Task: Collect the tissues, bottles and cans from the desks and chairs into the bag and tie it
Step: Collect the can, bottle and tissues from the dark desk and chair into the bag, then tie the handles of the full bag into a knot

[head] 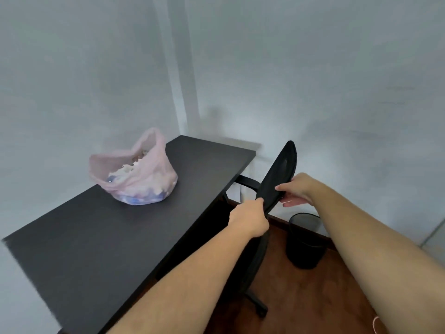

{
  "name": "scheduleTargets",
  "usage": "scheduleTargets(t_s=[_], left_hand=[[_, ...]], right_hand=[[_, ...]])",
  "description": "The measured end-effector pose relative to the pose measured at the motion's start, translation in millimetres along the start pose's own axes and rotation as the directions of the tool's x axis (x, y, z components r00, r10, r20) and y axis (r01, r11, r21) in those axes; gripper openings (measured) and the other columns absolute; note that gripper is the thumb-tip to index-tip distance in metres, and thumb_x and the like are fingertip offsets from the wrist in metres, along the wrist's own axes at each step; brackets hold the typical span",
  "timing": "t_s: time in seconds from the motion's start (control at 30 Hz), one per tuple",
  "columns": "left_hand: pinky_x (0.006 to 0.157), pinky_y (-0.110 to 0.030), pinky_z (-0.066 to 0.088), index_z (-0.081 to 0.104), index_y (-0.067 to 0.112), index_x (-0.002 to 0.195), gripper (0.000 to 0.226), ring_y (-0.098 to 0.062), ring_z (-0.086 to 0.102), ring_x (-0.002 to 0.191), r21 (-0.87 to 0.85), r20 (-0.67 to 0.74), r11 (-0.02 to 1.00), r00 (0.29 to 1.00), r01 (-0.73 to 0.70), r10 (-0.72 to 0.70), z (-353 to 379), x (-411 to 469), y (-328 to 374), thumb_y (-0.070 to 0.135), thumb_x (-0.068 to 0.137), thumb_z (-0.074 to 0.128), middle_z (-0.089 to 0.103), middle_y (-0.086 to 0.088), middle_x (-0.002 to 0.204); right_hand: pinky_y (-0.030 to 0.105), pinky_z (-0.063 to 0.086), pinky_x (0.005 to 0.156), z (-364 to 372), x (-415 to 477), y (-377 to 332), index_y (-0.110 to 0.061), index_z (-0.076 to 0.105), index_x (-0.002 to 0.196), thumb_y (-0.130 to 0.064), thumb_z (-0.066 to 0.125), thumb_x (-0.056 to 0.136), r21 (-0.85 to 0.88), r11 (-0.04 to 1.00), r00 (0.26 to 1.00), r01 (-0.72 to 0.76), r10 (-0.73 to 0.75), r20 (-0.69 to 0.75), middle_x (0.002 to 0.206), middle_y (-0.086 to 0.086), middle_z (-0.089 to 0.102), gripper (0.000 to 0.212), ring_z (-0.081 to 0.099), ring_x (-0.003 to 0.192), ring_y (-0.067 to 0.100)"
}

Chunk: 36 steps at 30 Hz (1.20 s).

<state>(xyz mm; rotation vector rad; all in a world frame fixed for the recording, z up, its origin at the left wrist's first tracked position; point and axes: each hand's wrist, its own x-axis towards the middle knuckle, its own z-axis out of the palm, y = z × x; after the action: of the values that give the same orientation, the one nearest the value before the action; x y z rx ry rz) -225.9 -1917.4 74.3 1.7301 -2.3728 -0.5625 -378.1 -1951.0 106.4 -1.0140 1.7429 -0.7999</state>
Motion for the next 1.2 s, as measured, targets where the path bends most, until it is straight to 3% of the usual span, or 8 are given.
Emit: scheduleTargets(t_s=[0.13,0.23,0.53,0.8,0.9,0.97,1.03,1.2], left_hand=[[0.079,-0.038,0.051,0.057,0.024,0.113,0.029,-0.032,0.061,0.099,0.046,-0.054,0.999,0.999,-0.004,0.007,-18.3,4.8,-45.1,0.029,0.085,0.055,0.065,-0.005,0.107],[0.077,-0.035,0.049,0.059,0.027,0.114,0.029,-0.030,0.062,0.098,0.084,-0.092,0.996,0.996,-0.012,0.020,-27.4,6.9,-65.9,0.030,0.085,0.056,0.066,-0.003,0.107],[0.077,-0.033,0.050,0.065,0.028,0.111,0.029,-0.027,0.064,0.095,0.102,-0.178,0.995,0.984,-0.001,0.019,-46.1,19.7,-109.3,0.036,0.084,0.059,0.070,-0.001,0.103],[0.072,-0.032,0.051,0.066,0.024,0.106,0.025,-0.023,0.065,0.087,0.110,-0.187,0.994,0.981,-0.024,0.044,-45.5,35.9,-108.2,0.035,0.085,0.058,0.070,0.000,0.095],[0.074,-0.031,0.053,0.067,0.025,0.106,0.028,-0.020,0.066,0.088,0.034,-0.189,0.999,0.982,-0.021,0.027,-46.9,34.2,-107.1,0.040,0.084,0.059,0.071,0.003,0.097],[0.083,-0.031,0.054,0.069,0.025,0.106,0.033,-0.014,0.066,0.090,-0.178,-0.139,0.984,0.990,-0.027,0.002,-53.5,32.1,-115.0,0.048,0.084,0.059,0.072,0.005,0.099],[0.087,-0.034,0.054,0.072,0.022,0.096,0.039,-0.012,0.067,0.082,-0.339,-0.128,0.941,0.991,-0.020,-0.025,-67.9,30.1,-136.9,0.055,0.085,0.055,0.072,0.005,0.085],[0.083,-0.033,0.050,0.065,0.025,0.078,0.025,-0.018,0.062,0.082,-0.284,-0.390,0.952,0.894,0.110,-0.220,-137.5,39.3,-233.2,0.044,0.090,0.053,0.066,0.006,0.077]], right_hand=[[0.030,0.059,0.050,44.9,11.0,-21.0,0.002,0.053,0.078,-0.004,0.062,0.088,0.020,1.000,1.000,0.005,-0.005,-0.005,0.069,0.017,0.060,0.015,0.065,0.046,0.021],[0.046,0.059,0.078,62.5,18.6,-27.1,0.002,0.058,0.080,-0.010,0.068,0.084,-0.024,0.999,0.999,0.024,-0.025,-0.031,0.073,0.020,0.065,0.017,0.071,0.078,0.035],[0.036,0.056,0.059,102.6,35.9,-45.2,-0.002,0.057,0.104,-0.020,0.061,0.086,-0.076,0.993,0.995,0.089,-0.091,-0.027,0.100,0.016,0.060,0.026,0.062,0.091,0.029],[0.040,0.057,0.076,102.7,51.0,-43.3,-0.007,0.058,0.093,-0.029,0.055,0.086,-0.213,0.970,0.985,0.117,-0.142,-0.103,0.091,0.012,0.060,0.023,0.063,0.095,0.032],[0.041,0.050,0.091,106.8,54.2,-44.0,0.000,0.054,0.118,-0.034,0.052,0.089,-0.387,0.917,0.978,0.101,-0.163,-0.132,0.111,0.016,0.058,0.044,0.056,0.102,0.033],[0.045,0.038,0.103,111.0,54.7,-51.3,-0.009,0.019,0.149,-0.040,0.052,0.089,-0.573,0.819,0.961,0.037,-0.186,-0.204,0.145,0.019,0.035,0.075,0.041,0.126,0.036],[0.049,0.028,0.109,116.9,55.0,-70.5,-0.020,-0.006,0.152,-0.039,0.054,0.089,-0.680,0.729,0.936,0.076,-0.288,-0.204,0.159,0.015,0.006,0.089,0.022,0.140,0.038],[0.050,0.025,0.114,155.1,71.5,-145.7,-0.024,0.003,0.152,-0.039,0.052,0.090,-0.627,0.725,0.902,0.284,-0.425,-0.082,0.159,0.012,0.002,0.081,0.014,0.143,0.038]])
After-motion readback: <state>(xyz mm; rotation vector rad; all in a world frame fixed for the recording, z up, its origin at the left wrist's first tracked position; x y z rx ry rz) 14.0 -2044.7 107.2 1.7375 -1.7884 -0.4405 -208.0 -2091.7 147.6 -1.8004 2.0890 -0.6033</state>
